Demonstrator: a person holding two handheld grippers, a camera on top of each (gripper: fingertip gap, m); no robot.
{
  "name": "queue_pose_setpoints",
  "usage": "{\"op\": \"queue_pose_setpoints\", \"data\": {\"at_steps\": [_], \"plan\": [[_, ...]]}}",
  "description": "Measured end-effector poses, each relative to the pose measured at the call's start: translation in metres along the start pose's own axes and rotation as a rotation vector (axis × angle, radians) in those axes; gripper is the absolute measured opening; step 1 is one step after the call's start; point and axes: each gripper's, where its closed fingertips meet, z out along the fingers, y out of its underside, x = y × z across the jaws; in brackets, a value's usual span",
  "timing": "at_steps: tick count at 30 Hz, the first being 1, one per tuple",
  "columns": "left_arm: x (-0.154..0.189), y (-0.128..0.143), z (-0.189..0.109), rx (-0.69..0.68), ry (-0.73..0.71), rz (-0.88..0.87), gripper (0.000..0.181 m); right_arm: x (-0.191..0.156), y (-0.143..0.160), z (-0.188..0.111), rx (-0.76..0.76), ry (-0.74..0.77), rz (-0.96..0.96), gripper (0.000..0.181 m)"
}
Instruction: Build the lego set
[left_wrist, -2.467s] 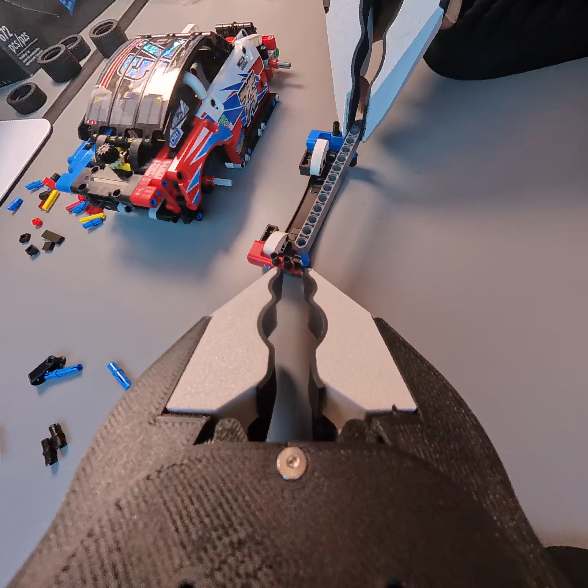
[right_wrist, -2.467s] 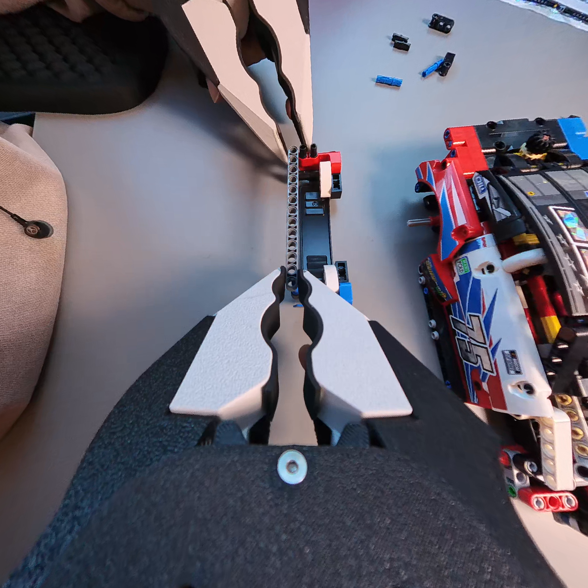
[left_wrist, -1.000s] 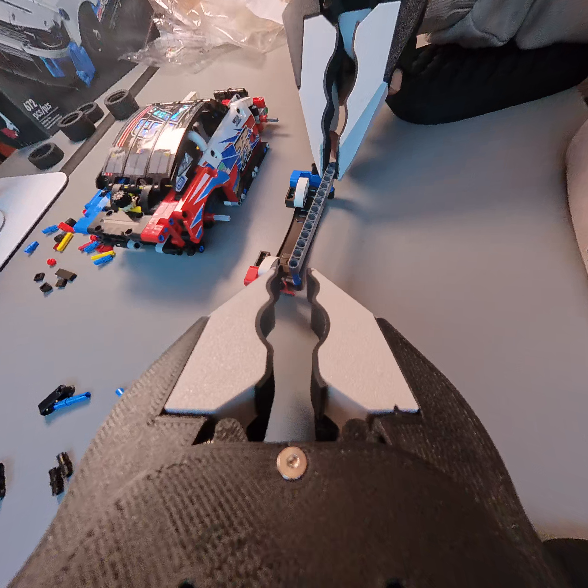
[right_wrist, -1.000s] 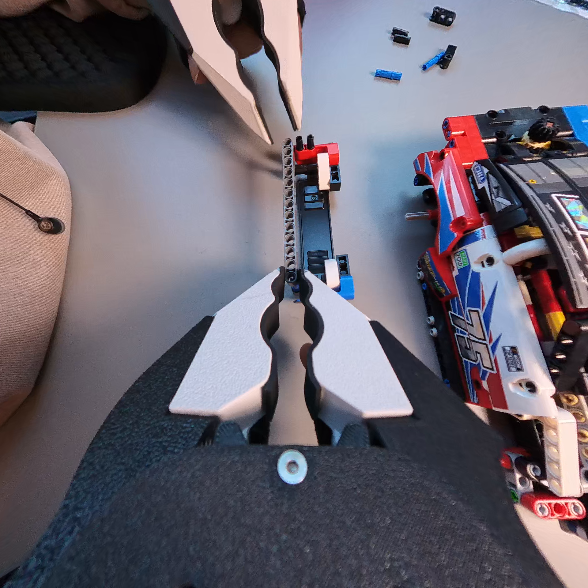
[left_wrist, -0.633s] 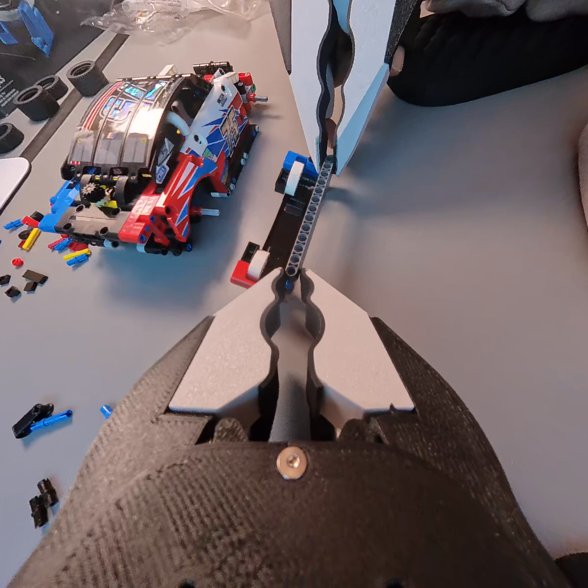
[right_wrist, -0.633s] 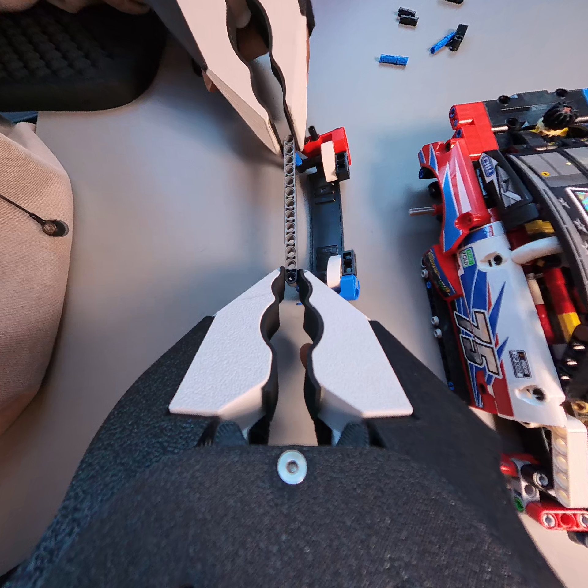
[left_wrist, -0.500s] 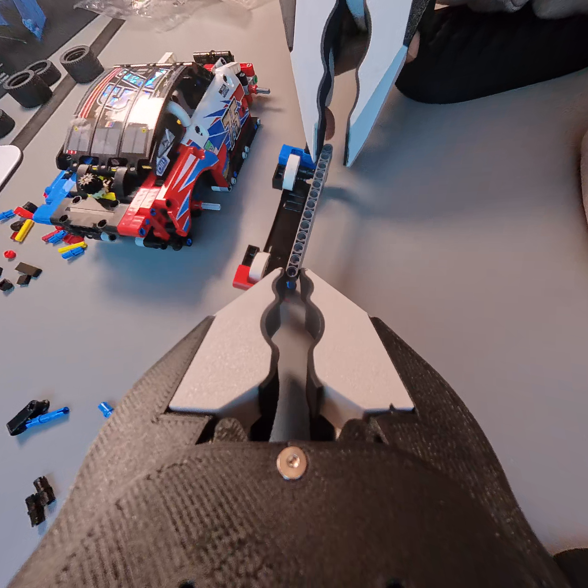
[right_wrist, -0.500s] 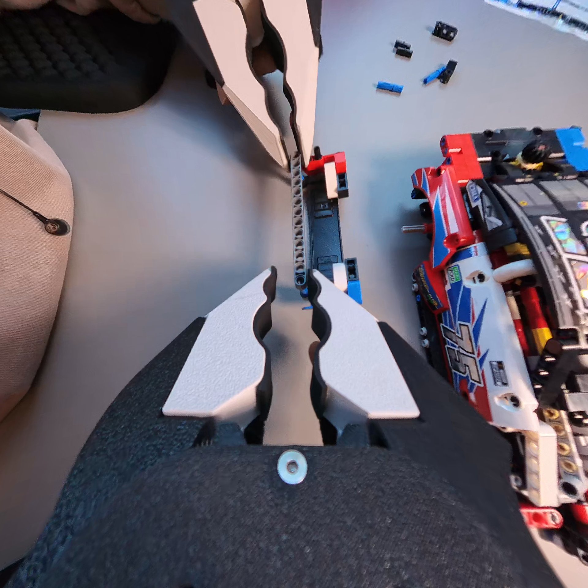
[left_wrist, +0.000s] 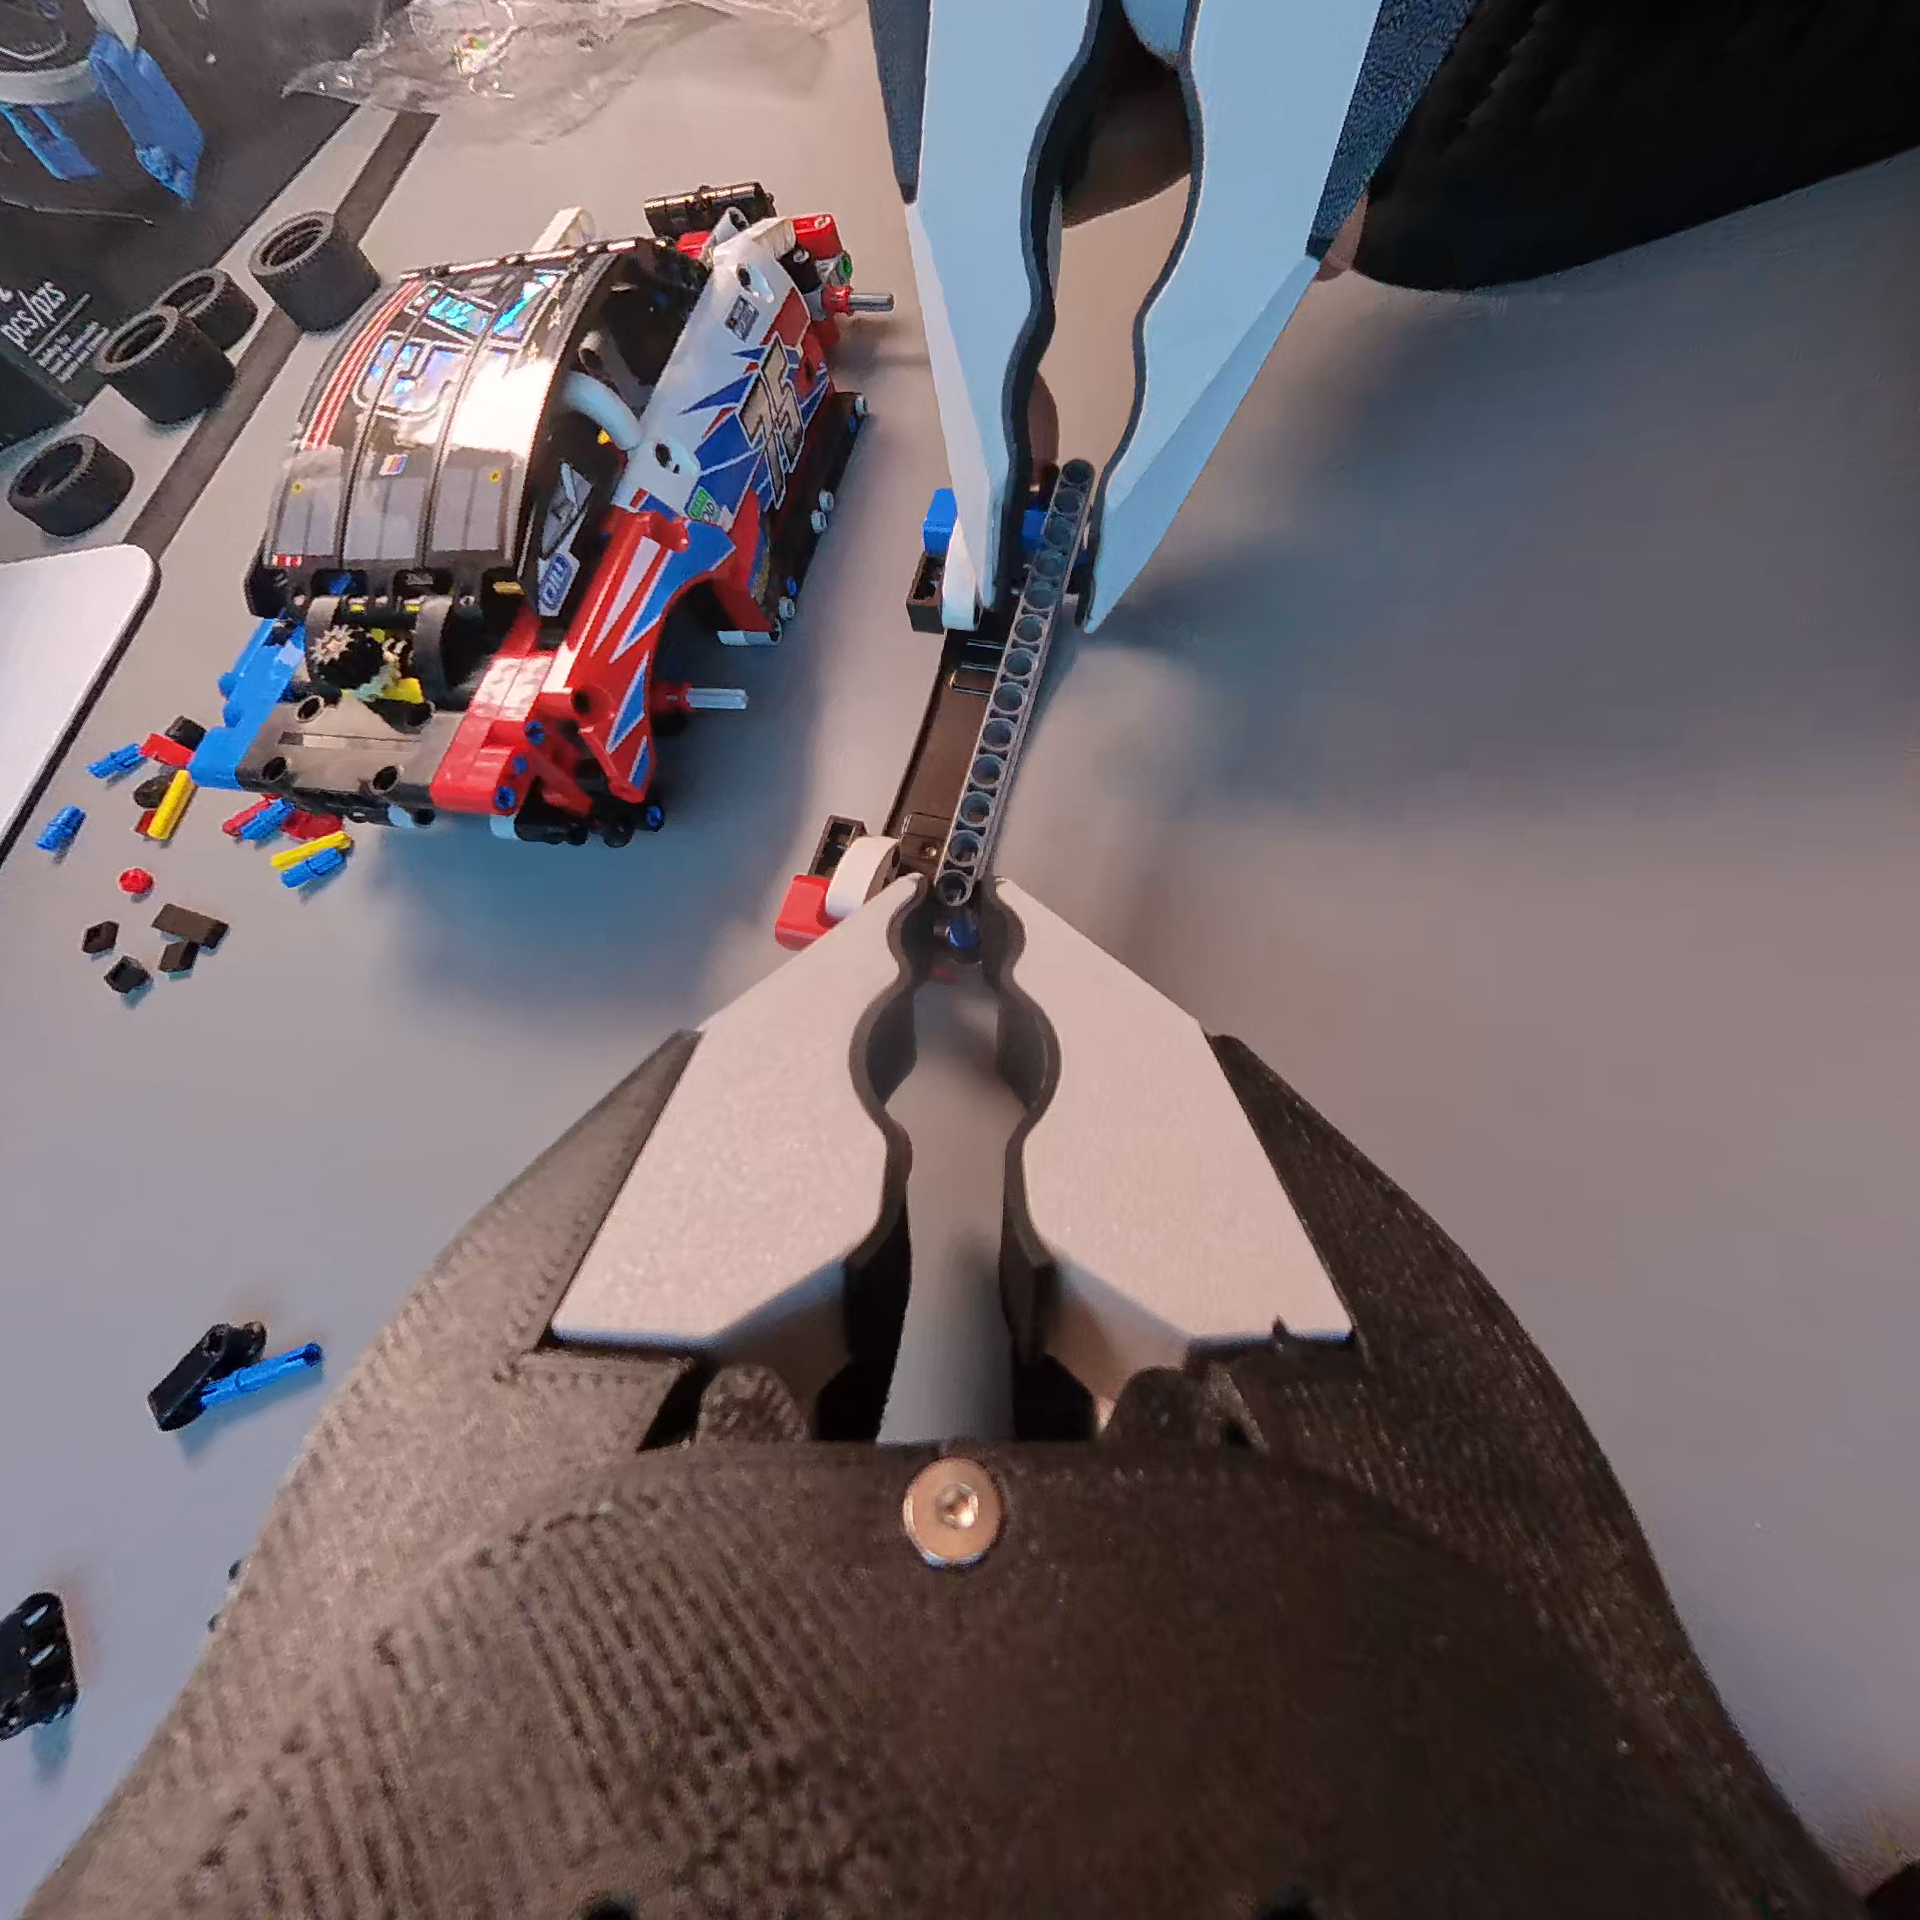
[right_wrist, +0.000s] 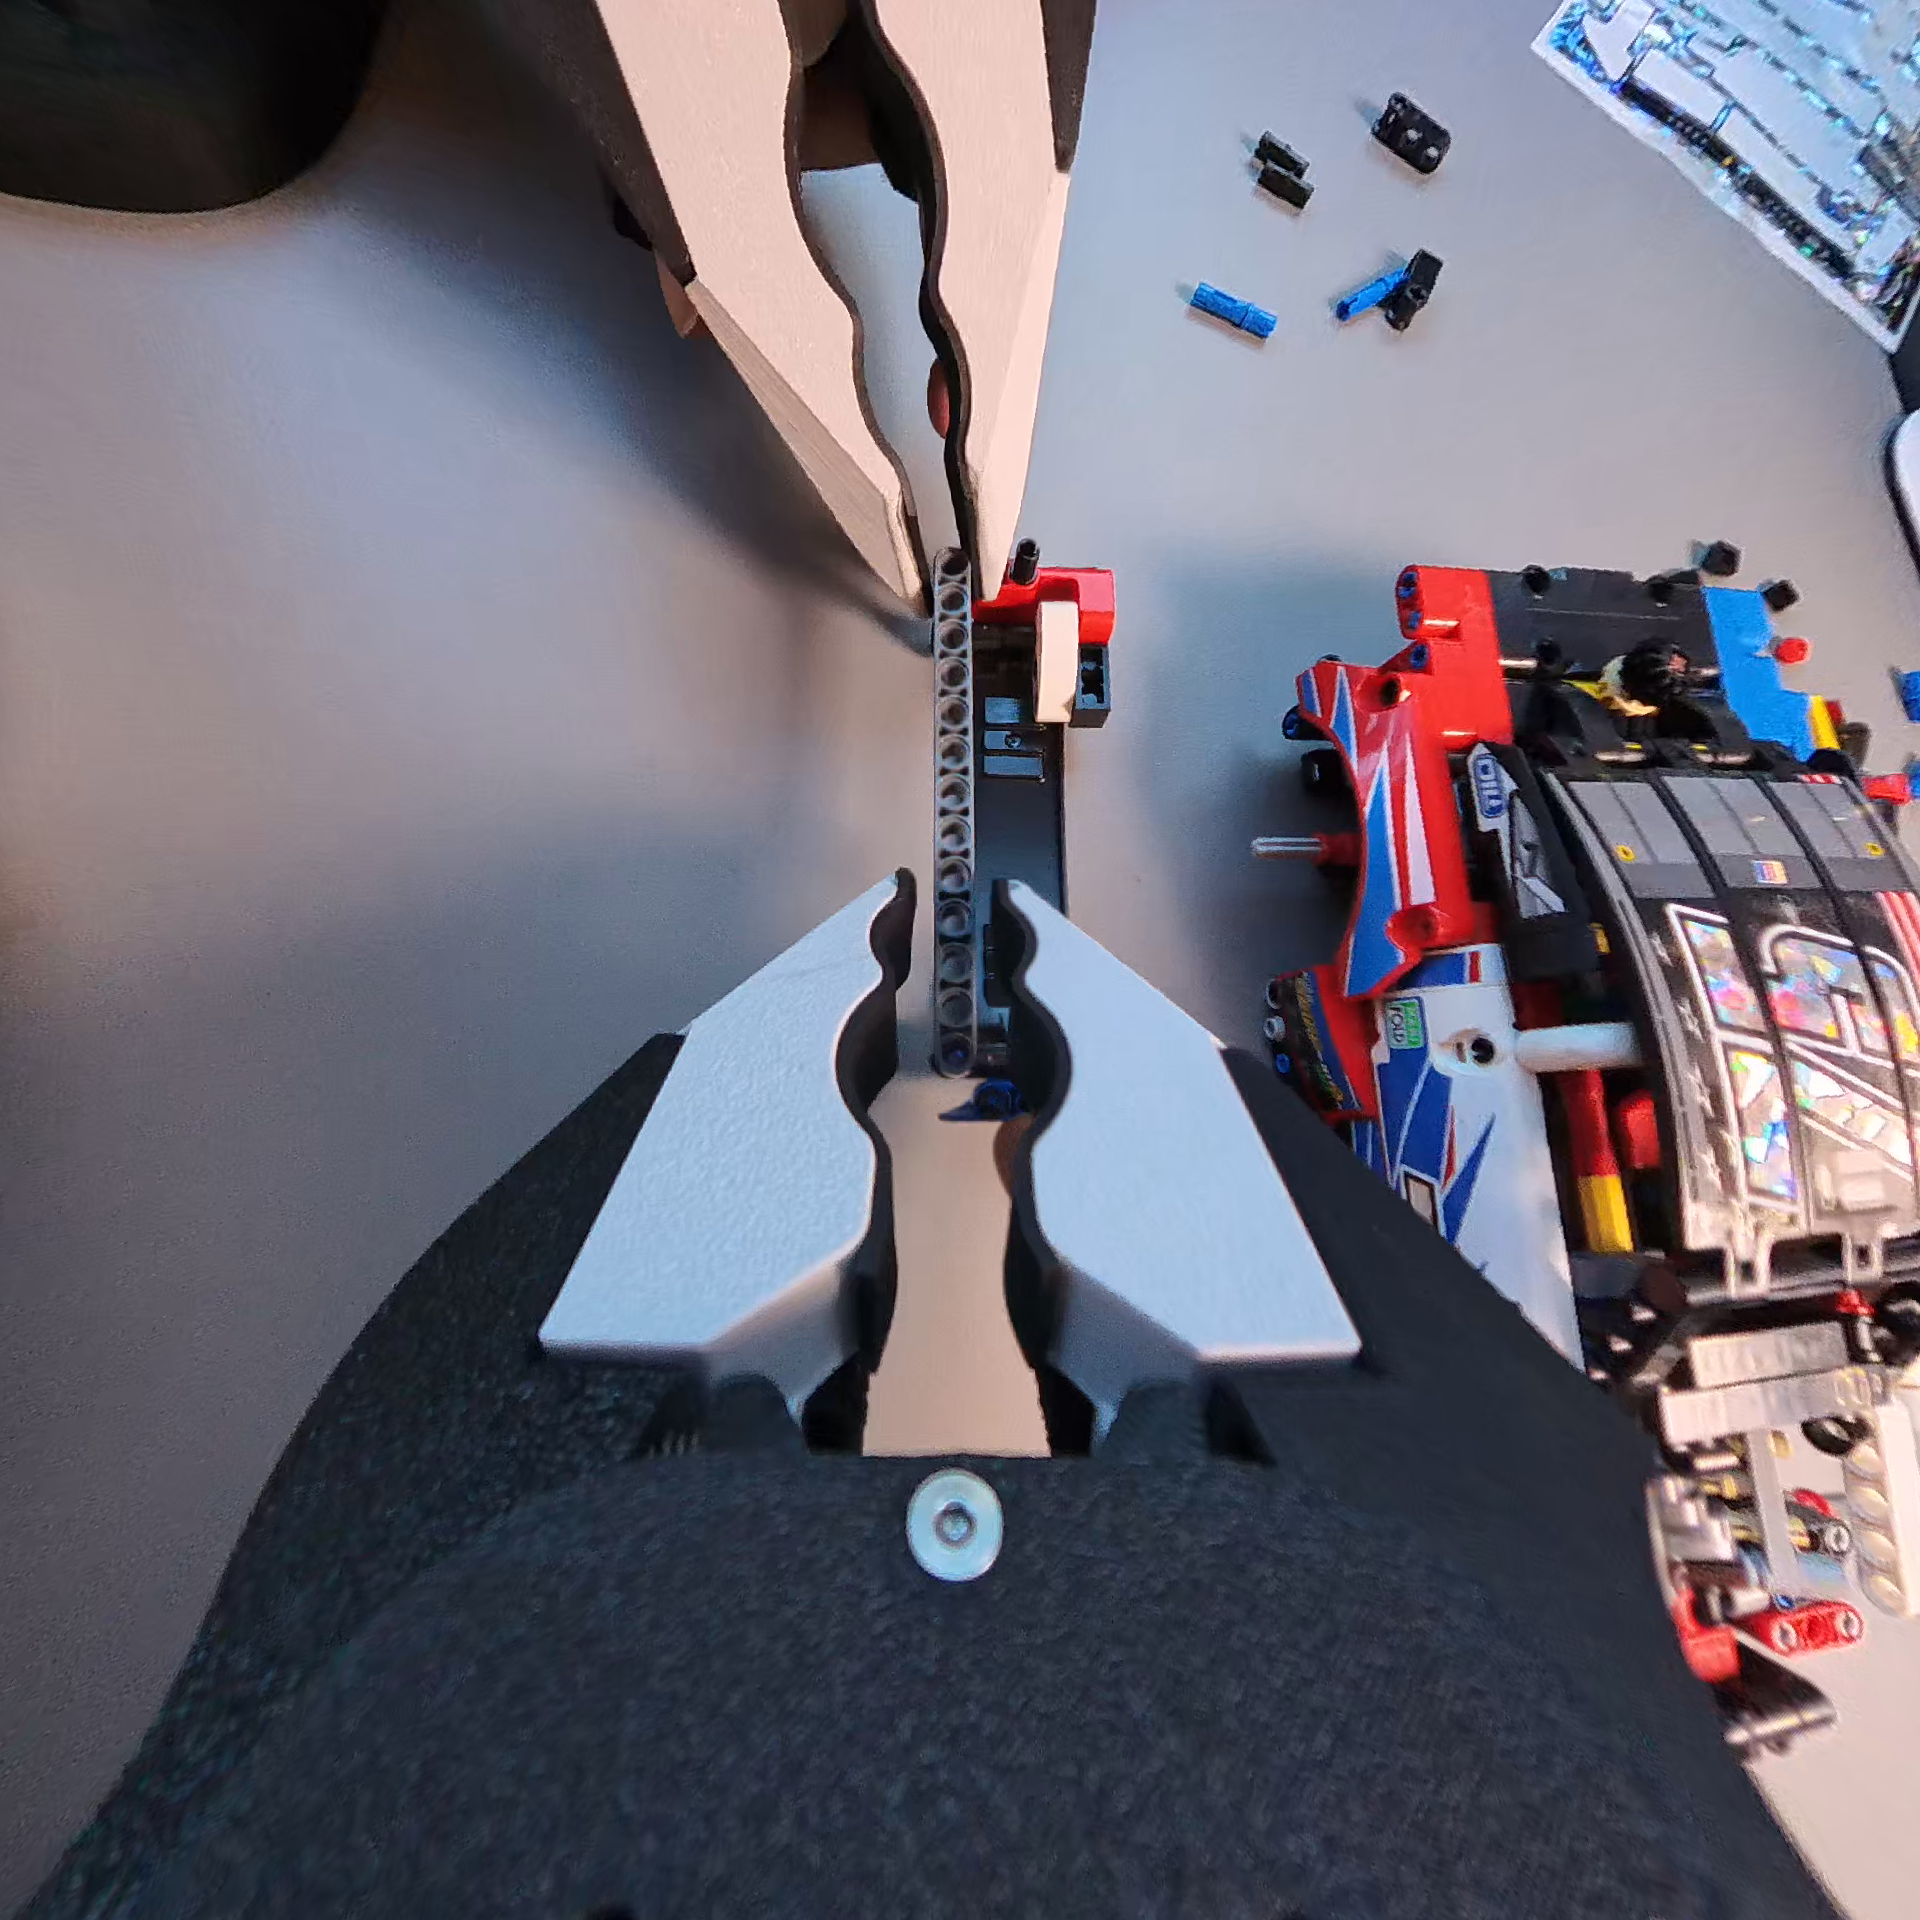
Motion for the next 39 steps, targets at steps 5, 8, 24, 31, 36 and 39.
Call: {"op": "queue_pose_setpoints", "data": {"at_steps": [5, 8, 24, 31, 36, 39], "plan": [[-0.002, 0.0, 0.0, -0.004, 0.009, -0.007, 0.006, 0.001, 0.002, 0.006, -0.062, -0.049, 0.018, 0.004], [-0.005, -0.001, -0.003, 0.01, 0.008, -0.012, 0.011, 0.001, 0.004, 0.006, -0.09, -0.096, 0.034, 0.004], [-0.012, 0.012, 0.023, -0.027, 0.246, 0.109, 0.053, 0.003, 0.008, 0.011, -0.219, -0.145, 0.028, 0.004], [-0.004, 0.014, 0.02, -0.045, 0.286, 0.081, 0.049, 0.003, 0.006, 0.008, -0.201, -0.153, 0.024, 0.004], [-0.004, 0.014, 0.019, -0.039, 0.28, 0.072, 0.05, -0.002, 0.004, 0.007, -0.19, -0.188, -0.029, 0.005], [-0.007, 0.015, 0.017, -0.033, 0.253, 0.078, 0.056, -0.001, 0.005, 0.006, -0.189, -0.195, -0.022, 0.004]]}}
